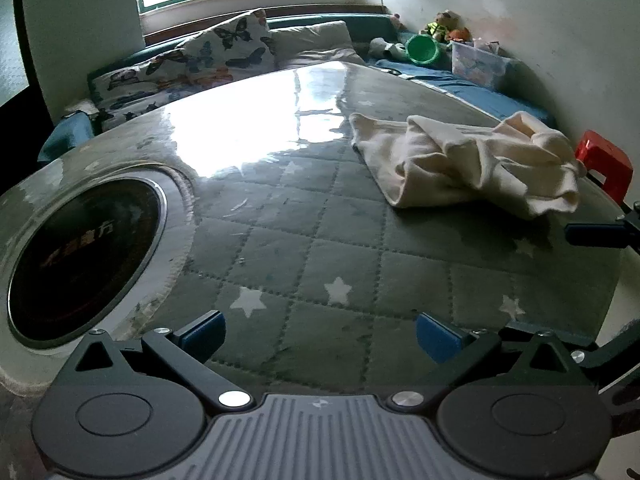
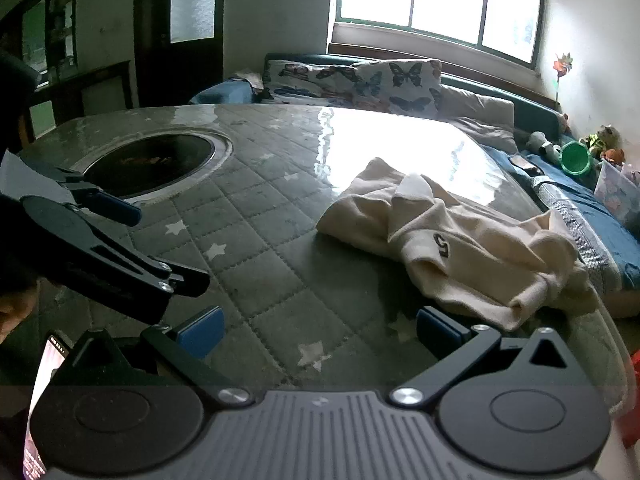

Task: Fold clothes
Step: 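Move both grippers toward the crumpled cream sweatshirt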

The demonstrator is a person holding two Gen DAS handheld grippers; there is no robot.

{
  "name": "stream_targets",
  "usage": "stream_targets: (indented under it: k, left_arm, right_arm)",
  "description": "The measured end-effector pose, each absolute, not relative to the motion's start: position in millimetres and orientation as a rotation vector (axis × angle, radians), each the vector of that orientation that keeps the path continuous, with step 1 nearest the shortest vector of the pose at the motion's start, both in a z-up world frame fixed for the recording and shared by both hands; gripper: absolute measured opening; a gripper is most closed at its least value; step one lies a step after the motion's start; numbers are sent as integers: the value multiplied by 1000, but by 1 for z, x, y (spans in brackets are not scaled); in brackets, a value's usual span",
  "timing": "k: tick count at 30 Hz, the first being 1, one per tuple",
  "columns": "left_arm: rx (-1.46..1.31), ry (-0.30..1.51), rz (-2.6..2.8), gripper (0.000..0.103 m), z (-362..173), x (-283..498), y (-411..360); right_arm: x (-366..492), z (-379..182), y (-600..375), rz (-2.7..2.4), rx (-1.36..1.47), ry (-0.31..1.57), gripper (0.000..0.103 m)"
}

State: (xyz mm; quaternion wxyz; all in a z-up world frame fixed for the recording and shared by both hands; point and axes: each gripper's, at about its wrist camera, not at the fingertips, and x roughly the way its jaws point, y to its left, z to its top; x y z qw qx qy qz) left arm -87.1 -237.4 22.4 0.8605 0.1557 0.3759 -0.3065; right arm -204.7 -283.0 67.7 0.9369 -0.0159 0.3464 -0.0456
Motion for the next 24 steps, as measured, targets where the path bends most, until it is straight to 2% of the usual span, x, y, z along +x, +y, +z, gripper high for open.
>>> stream_targets:
  k: [24]
  left_arm:
    - [374,810,-691,103,17,-107,-259]
  right_arm:
    - [-230,59,-298,-185,40,748,103]
